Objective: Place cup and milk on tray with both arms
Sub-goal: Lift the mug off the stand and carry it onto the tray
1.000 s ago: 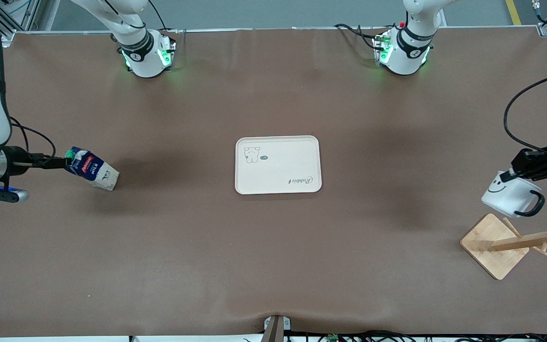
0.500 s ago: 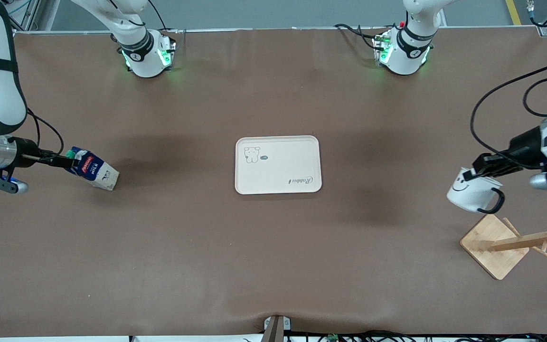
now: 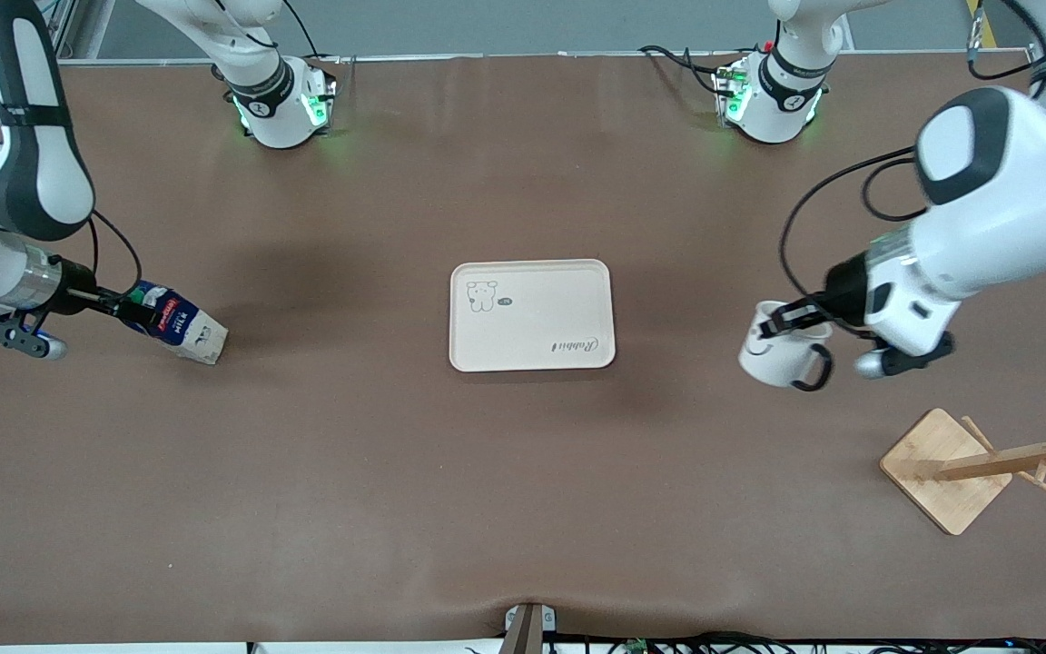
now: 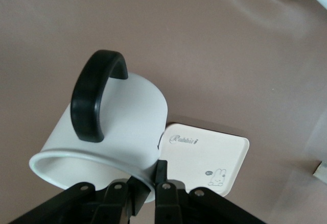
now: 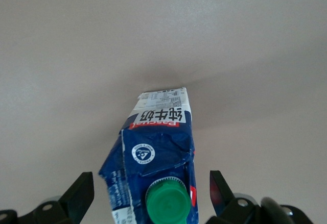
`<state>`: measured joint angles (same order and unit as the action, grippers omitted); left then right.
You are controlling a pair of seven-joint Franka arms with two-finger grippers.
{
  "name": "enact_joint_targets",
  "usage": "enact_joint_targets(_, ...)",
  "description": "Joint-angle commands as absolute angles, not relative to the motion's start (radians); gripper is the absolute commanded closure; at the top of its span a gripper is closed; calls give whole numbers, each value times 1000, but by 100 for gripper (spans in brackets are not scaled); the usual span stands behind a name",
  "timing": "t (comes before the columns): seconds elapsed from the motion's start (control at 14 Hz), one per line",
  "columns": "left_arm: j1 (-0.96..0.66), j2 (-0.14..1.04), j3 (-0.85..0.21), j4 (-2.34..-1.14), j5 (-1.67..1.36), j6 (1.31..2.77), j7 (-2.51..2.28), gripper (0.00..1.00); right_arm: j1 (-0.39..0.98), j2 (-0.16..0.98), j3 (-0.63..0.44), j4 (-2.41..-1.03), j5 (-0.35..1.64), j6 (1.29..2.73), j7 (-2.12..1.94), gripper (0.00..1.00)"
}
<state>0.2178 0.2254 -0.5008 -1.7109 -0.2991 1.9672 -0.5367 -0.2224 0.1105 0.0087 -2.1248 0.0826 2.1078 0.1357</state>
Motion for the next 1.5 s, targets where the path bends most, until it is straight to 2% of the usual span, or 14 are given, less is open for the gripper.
enact_joint_targets(0.0,143,307,-503,-1651,-265,1991,-734,100,-233,40,20,-2235,97,2201,150,0)
enact_joint_targets(0.36,23,420,-503,-1622,-278,2020,-1134,100,-233,31,20,-2270,97,2201,150,0)
enact_joint_targets(0.43,2,455,-503,-1602,-282,2020,-1197,100,-233,29,20,-2270,97,2200,150,7)
enact_joint_targets(0.5,-18,504,-502,-1573,-282,2020,-1262,100,-233,31,21,-2270,97,2198,150,11)
enact_joint_targets(0.64,-46,569,-503,-1554,-284,2022,-1334,100,-232,31,23,-2270,98,2195,149,35)
enact_joint_targets(0.71,-60,599,-503,-1552,-314,2031,-1345,100,-232,29,23,-2269,98,2189,140,38)
enact_joint_targets(0.79,-64,642,-503,-1551,-384,2033,-1329,100,-233,28,25,-2267,98,2178,140,48)
enact_joint_targets(0.86,-71,685,-503,-1539,-434,2037,-1325,100,-235,26,25,-2258,101,2137,141,79)
enact_joint_targets(0.93,-99,702,-502,-1537,-440,2061,-1325,100,-235,25,23,-2240,130,2069,137,100)
enact_joint_targets(1.07,-124,712,-495,-1558,-448,2124,-1333,100,-235,17,20,-2205,196,1923,137,100)
enact_joint_targets(1.43,-127,729,-495,-1595,-456,2125,-1385,100,-241,17,17,-2119,206,1882,133,100)
